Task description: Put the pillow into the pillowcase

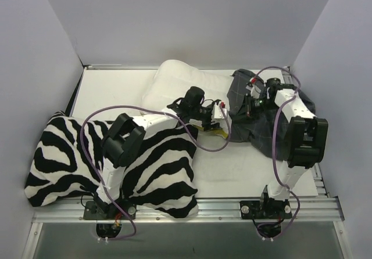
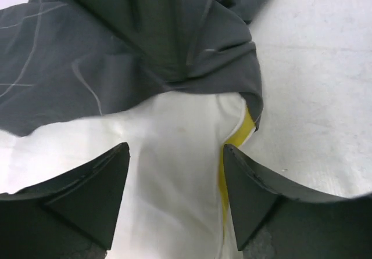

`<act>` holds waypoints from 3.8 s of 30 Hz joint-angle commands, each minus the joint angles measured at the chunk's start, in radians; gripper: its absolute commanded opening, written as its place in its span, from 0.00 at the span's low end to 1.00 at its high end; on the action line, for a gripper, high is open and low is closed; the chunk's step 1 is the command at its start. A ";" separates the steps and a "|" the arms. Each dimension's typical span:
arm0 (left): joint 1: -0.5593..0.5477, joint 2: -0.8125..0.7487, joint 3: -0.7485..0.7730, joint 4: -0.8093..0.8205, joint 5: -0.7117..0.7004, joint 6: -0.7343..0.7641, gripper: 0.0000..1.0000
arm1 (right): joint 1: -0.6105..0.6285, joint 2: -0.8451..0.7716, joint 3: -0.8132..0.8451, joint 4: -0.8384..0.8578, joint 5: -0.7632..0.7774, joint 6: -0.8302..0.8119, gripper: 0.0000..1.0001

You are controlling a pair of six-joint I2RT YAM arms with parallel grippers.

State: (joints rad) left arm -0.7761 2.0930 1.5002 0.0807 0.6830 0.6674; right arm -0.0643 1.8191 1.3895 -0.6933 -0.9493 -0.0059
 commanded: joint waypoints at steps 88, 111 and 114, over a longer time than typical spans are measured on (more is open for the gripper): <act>0.008 0.067 0.289 -0.506 -0.198 0.150 0.97 | 0.007 -0.714 -0.512 0.181 0.563 0.150 0.86; 0.057 0.249 0.646 -0.599 -0.027 -0.106 0.00 | 0.043 -0.603 -0.742 0.524 0.948 0.370 0.63; 0.057 0.249 0.652 -0.614 -0.017 -0.121 0.00 | 0.041 -0.544 -0.709 0.595 0.957 0.379 0.66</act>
State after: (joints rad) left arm -0.7120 2.3569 2.1010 -0.4950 0.5751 0.5953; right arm -0.0246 1.2404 0.6395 -0.1902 -0.0654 0.3599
